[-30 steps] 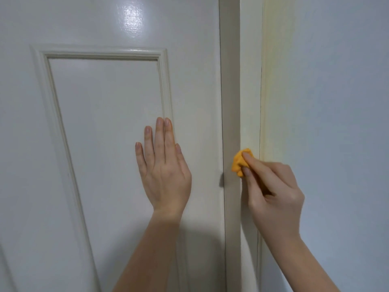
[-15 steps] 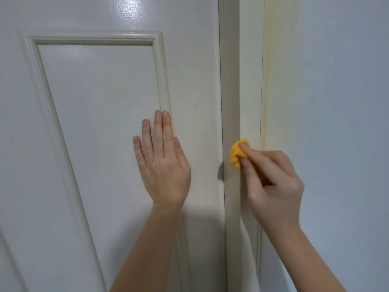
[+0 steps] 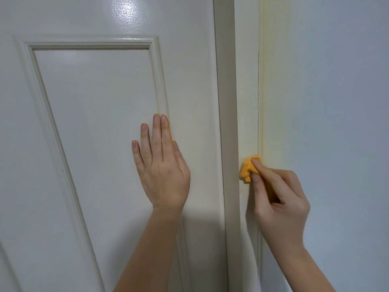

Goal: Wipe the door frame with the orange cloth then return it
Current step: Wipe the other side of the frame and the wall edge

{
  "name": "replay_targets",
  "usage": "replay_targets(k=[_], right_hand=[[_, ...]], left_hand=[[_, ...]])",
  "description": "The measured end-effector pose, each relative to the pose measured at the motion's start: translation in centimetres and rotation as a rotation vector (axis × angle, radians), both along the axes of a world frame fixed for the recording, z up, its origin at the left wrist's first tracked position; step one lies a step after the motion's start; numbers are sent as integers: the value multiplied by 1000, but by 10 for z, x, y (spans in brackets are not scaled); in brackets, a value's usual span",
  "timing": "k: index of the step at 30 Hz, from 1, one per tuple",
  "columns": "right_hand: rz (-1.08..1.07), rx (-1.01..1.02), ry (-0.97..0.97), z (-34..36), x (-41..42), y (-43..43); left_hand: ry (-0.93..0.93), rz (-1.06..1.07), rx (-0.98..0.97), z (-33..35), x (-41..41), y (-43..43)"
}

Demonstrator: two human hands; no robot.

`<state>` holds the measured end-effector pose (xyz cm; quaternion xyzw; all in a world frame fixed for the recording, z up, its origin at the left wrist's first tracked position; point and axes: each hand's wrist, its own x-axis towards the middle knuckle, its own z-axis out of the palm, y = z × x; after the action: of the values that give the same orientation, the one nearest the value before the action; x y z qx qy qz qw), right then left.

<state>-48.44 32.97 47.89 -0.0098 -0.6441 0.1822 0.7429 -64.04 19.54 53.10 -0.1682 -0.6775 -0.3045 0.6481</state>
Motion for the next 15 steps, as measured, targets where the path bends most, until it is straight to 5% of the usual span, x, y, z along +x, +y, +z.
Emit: replay_targets(k=[8, 15], right_hand=[[-48, 128, -5, -1, -13, -16], [-29, -95, 29, -25, -4, -8]], left_hand=[[14, 10, -4, -1, -1, 0], [13, 13, -7, 0, -1, 0]])
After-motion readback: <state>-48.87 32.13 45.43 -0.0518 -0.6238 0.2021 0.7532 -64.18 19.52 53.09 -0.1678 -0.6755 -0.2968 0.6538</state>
